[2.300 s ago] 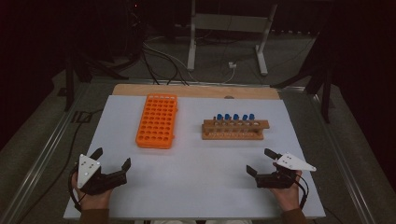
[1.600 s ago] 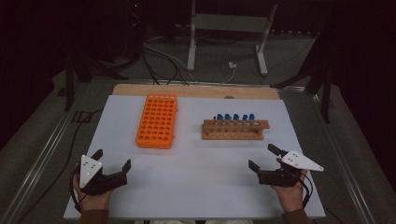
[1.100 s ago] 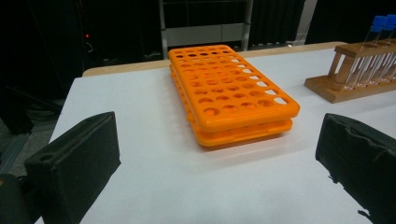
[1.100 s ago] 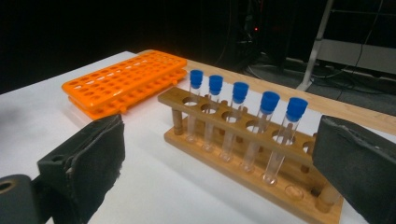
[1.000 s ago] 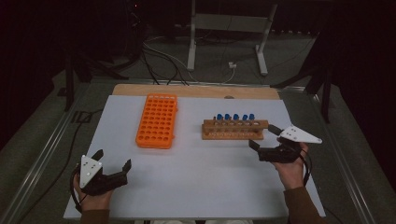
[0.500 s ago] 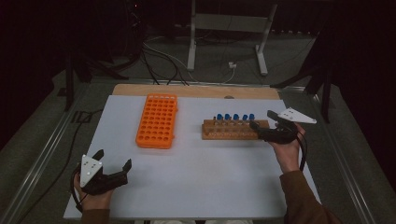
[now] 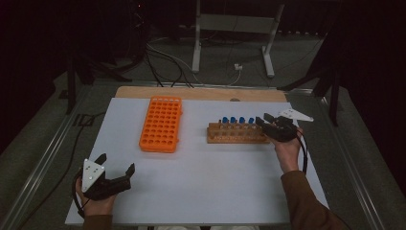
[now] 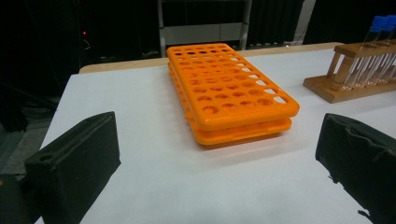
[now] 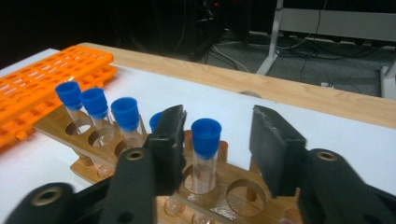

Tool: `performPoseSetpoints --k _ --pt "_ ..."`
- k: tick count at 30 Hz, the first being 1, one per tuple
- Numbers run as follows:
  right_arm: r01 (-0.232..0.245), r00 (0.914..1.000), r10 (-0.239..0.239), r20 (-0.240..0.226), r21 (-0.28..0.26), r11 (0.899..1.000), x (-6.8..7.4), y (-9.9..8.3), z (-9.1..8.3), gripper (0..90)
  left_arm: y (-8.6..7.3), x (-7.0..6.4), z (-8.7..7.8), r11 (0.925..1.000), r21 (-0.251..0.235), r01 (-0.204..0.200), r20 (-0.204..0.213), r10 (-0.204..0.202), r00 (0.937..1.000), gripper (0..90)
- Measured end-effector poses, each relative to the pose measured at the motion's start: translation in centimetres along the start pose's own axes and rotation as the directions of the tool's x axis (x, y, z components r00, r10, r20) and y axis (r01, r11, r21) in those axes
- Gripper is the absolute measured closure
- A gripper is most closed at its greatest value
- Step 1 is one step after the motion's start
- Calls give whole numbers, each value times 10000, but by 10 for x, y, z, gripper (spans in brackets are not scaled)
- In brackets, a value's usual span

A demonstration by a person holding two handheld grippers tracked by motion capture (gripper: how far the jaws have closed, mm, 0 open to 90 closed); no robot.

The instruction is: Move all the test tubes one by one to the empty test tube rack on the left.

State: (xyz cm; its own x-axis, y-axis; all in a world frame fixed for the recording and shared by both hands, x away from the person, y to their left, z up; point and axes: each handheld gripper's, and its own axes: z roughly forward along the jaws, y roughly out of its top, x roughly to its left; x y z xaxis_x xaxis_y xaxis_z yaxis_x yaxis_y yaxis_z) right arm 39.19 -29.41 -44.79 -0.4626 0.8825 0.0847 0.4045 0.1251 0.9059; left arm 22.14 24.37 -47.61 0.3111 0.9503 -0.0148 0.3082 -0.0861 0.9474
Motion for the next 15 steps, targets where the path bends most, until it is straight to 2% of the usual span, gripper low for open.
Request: performPoseSetpoints --k 10,15 --pt "-34 10000 28 87 613 9981 4 -12 19 727 0 1 -1 10000 -26 22 3 -22 10000 9" --pt "62 9999 -70 150 569 9984 6 -16 19 759 0 1 -1 10000 -36 54 -9 -54 10000 9"
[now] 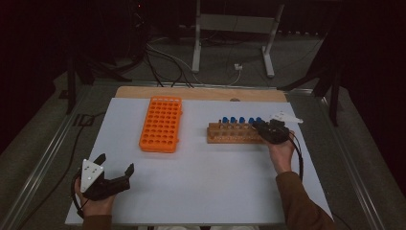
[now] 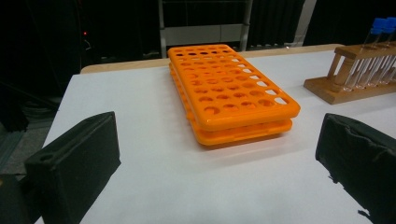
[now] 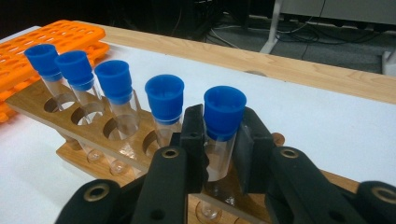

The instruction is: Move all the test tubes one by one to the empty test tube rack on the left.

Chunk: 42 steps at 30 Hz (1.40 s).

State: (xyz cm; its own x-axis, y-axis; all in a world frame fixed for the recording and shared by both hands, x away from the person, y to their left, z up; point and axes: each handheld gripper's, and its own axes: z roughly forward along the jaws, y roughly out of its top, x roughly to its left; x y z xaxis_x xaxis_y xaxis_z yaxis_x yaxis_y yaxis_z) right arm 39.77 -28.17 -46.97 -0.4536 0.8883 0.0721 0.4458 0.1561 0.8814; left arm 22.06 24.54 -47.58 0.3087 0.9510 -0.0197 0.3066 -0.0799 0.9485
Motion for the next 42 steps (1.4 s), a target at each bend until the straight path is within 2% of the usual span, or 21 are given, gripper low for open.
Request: performPoseSetpoints --k 17,26,34,39,42 --pt "96 9998 -94 181 -138 9999 2 3 -6 768 -1 -1 1 9999 101 36 8 -36 10000 9" --pt "-52 9999 59 107 -639 9979 4 13 -19 769 1 -3 2 9997 179 157 76 -159 9998 9" --pt "147 9998 -140 107 -708 9974 7 23 -24 769 18 -12 8 9999 -54 -127 441 129 9989 9" --pt "246 9996 -236 125 -846 9961 6 40 -34 769 28 -19 14 9988 -51 -479 656 482 9967 9" --pt "286 9995 -275 141 -817 9962 6 48 -40 769 35 -21 18 9992 -113 -386 792 393 9961 9"
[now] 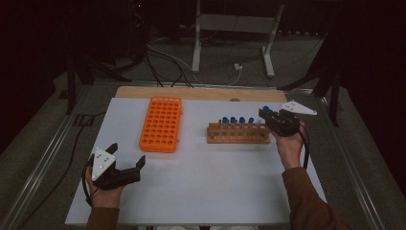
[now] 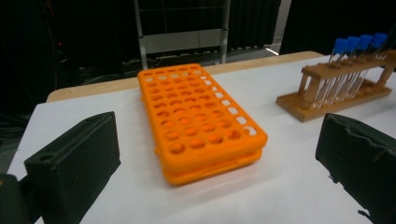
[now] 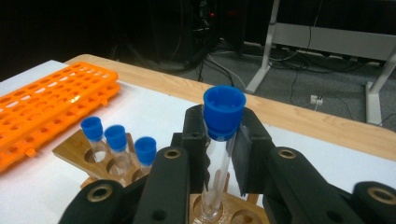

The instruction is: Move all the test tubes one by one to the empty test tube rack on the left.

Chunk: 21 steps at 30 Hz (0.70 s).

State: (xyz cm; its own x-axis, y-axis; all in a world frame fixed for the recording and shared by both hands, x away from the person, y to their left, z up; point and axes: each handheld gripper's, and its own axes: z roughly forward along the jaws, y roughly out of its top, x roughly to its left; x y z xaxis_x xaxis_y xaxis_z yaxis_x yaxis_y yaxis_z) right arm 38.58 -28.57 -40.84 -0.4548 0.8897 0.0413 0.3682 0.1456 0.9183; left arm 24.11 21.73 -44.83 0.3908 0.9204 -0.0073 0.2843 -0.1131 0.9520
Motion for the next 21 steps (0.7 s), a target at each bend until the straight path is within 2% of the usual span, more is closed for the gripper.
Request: performPoseSetpoints --k 4,7,11,12,17,18,21 --pt "41 9999 -40 -110 85 10000 0 7 -6 768 14 0 7 9999 -109 112 86 -111 9999 8" --pt "28 9998 -26 -215 101 9999 0 10 -9 769 19 -1 11 9999 -129 37 150 -36 9999 9" --pt "-53 9988 62 -488 181 9998 1 11 -12 768 28 -4 21 9999 -150 15 347 -10 9994 9" --pt "-38 9984 49 -559 196 9998 2 11 -13 768 31 -6 26 9999 -116 74 506 -68 9987 9" --pt "17 9961 0 -879 196 9998 8 11 -15 768 38 -13 35 10000 -14 -72 832 73 9965 9" --pt "-24 9936 42 -1127 155 9999 12 11 -16 768 40 -18 40 9998 32 -192 1050 187 9943 9" --pt "57 9903 -34 -1388 160 9999 20 11 -15 768 42 -23 45 9996 90 -259 1186 246 9926 9"
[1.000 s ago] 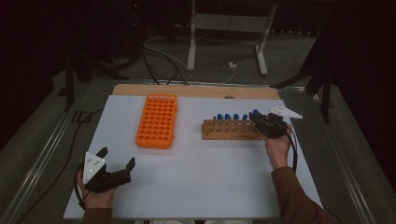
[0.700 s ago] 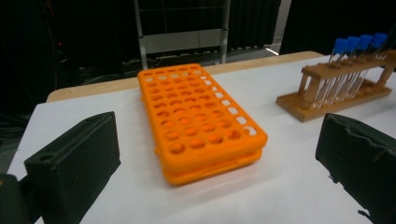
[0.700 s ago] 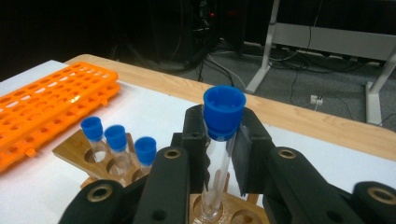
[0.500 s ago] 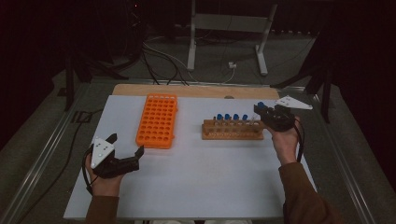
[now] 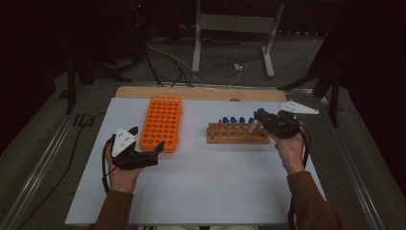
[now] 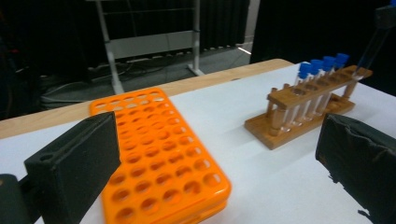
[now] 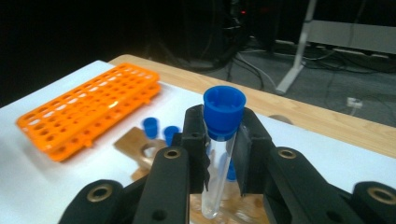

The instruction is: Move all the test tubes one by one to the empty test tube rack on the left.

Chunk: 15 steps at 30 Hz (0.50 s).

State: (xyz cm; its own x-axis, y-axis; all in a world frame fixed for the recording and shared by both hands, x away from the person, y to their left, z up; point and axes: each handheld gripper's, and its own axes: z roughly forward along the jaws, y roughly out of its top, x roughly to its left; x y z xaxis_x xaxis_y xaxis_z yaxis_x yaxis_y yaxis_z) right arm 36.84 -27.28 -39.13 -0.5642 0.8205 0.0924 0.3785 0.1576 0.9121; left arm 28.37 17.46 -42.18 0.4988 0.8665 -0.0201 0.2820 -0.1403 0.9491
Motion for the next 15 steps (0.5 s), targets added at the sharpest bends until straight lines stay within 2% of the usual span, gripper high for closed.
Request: performPoseSetpoints --k 2,7,14,15 --pt "31 10000 -31 -86 -3 10000 3 0 1 768 2 -3 5 10000 -35 -14 131 15 9999 9" --pt "291 9981 -289 -548 31 9996 20 1 7 768 5 -11 15 10000 -42 89 386 -88 9992 9" --pt "611 9929 -594 -1033 135 9980 38 2 18 768 7 -24 30 9999 57 -87 657 83 9978 29" --pt "728 9907 -699 -1169 205 9971 44 3 21 768 7 -26 32 9999 67 -84 699 79 9975 33"
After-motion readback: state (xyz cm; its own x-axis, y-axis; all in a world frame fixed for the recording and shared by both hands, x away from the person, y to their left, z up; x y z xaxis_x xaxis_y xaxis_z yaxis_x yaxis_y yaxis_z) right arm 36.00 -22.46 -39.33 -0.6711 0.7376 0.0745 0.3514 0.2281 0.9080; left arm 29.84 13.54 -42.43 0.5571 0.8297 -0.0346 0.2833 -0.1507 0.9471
